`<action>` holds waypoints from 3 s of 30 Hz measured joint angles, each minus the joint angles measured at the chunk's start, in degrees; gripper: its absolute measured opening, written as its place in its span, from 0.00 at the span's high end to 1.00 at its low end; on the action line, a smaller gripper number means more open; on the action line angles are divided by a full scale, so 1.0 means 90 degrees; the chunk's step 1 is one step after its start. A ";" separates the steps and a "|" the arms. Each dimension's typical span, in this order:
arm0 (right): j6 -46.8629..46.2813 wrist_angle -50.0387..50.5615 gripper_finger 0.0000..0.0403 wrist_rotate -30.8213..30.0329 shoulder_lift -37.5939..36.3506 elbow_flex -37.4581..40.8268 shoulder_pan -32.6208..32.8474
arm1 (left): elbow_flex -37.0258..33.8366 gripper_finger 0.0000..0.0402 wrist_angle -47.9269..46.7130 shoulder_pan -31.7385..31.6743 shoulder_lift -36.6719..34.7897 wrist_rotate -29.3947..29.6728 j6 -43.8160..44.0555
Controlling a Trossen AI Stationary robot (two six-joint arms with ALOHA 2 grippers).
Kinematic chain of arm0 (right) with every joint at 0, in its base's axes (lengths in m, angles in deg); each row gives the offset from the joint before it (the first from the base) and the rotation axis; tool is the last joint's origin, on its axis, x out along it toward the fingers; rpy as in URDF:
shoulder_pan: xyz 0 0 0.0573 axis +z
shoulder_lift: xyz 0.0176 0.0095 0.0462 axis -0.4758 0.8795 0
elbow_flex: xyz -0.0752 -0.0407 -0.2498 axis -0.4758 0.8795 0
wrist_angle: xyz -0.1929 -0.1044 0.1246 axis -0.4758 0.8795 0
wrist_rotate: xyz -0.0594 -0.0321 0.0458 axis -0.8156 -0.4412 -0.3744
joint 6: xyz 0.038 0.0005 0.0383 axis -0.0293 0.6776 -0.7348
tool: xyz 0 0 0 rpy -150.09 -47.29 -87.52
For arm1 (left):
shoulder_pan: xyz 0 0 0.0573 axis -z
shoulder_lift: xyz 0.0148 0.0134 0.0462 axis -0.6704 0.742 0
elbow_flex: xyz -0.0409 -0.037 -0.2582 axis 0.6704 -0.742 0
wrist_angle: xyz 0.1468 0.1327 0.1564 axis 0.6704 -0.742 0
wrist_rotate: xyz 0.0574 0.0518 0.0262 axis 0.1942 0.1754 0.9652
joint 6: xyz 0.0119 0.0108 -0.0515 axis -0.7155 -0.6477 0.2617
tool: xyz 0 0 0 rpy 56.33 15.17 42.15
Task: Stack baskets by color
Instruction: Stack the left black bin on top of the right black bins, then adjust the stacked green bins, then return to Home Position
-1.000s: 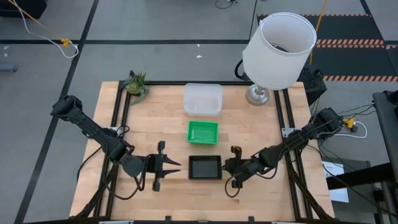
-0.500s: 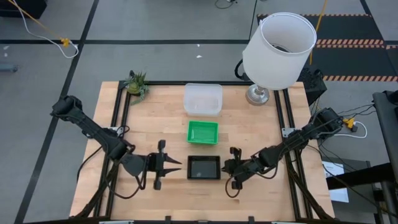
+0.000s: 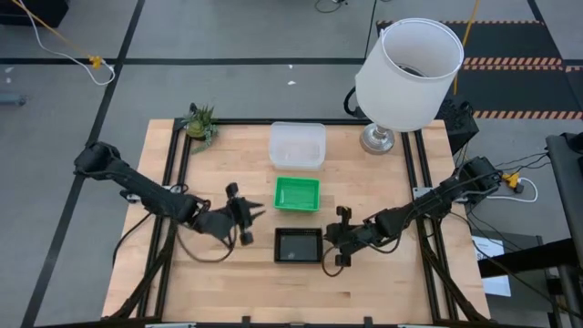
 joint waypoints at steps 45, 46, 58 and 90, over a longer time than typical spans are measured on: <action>0.1294 0.0250 0.95 -0.1541 -0.0003 0.0116 -0.1099 | -0.1233 0.96 0.3444 -0.2024 0.1668 -0.2845 -0.0949; 0.1294 0.0214 0.95 -0.1542 -0.0007 0.0154 -0.1113 | -0.1232 0.96 0.3446 -0.2023 0.1668 -0.2849 -0.0950; 0.1480 -0.0576 0.95 -0.1491 -0.0005 0.0520 -0.1135 | -0.1226 0.97 0.3167 -0.2024 0.1661 -0.2846 -0.0894; 0.1627 -0.0795 0.95 -0.0475 -0.0903 0.0520 -0.0899 | -0.1226 0.95 0.1326 -0.1661 -0.0216 -0.2664 -0.0399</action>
